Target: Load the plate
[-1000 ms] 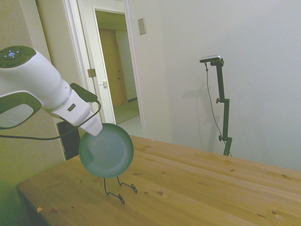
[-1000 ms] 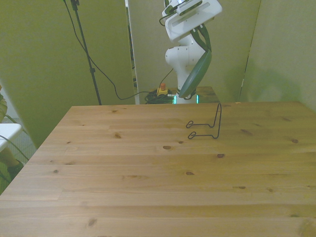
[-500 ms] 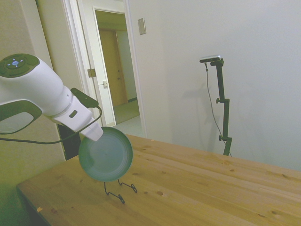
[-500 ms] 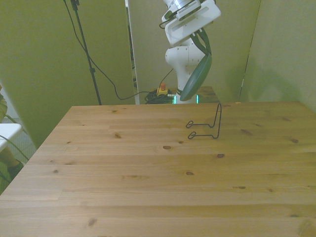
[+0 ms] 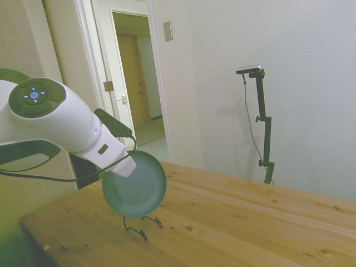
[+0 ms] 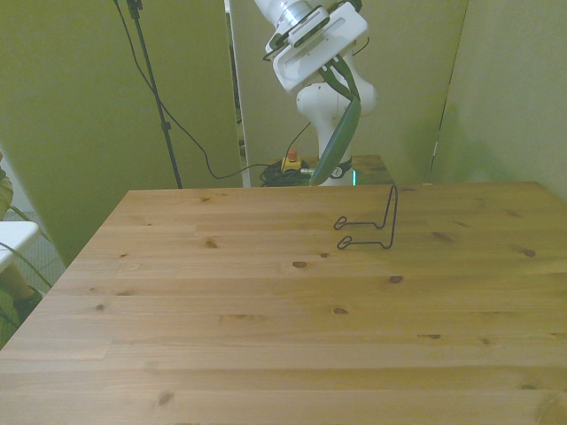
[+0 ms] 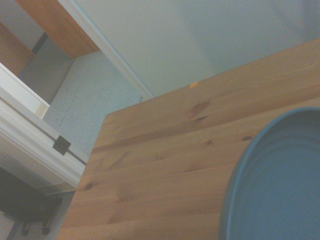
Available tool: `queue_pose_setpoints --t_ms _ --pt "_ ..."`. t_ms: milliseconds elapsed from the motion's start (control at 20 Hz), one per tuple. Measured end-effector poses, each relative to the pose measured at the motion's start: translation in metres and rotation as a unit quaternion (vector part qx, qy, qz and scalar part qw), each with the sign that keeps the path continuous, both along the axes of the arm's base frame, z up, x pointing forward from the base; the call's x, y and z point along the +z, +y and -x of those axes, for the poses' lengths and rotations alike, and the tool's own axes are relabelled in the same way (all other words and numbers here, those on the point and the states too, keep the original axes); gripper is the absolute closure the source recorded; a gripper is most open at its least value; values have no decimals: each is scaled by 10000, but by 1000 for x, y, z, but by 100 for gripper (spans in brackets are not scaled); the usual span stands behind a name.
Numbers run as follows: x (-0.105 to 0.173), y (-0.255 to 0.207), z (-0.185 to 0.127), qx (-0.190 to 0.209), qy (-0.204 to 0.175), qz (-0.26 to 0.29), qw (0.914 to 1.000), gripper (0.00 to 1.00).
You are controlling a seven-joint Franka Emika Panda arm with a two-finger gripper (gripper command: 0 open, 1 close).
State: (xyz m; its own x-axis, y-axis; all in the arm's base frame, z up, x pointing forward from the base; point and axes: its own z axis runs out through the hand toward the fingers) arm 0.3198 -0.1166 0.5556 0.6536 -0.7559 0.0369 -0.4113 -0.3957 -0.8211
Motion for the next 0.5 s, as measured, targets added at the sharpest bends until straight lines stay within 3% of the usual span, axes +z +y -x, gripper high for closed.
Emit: queue_pose_setpoints --t_ms 500 --pt "-24 -14 -1 45 -48 -203 9998 100"
